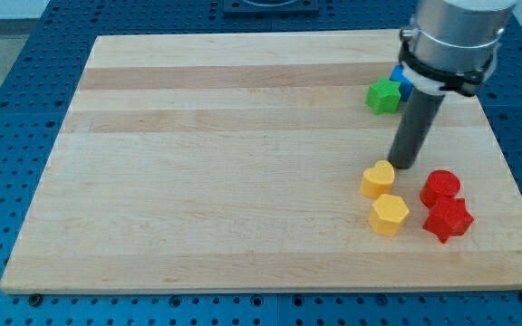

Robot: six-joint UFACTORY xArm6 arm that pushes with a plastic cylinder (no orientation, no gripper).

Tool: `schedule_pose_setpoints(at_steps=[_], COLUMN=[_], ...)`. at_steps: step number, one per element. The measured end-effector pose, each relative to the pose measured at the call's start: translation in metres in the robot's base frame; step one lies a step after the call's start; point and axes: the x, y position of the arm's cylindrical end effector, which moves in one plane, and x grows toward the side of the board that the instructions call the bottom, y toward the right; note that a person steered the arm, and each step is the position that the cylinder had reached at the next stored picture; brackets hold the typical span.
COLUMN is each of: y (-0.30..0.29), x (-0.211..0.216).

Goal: Place the yellow blocks into the hexagon

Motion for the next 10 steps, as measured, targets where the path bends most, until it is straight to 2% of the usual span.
schedule_pose_setpoints(at_steps=[1,2,4,5,6,7,10], y=[-0.032,-0.033,-0.002,-0.024,-0.087,-0.116,-0.011], x=[0.0,0.001,0.001,-0.018,-0.02,-0.01,0.025])
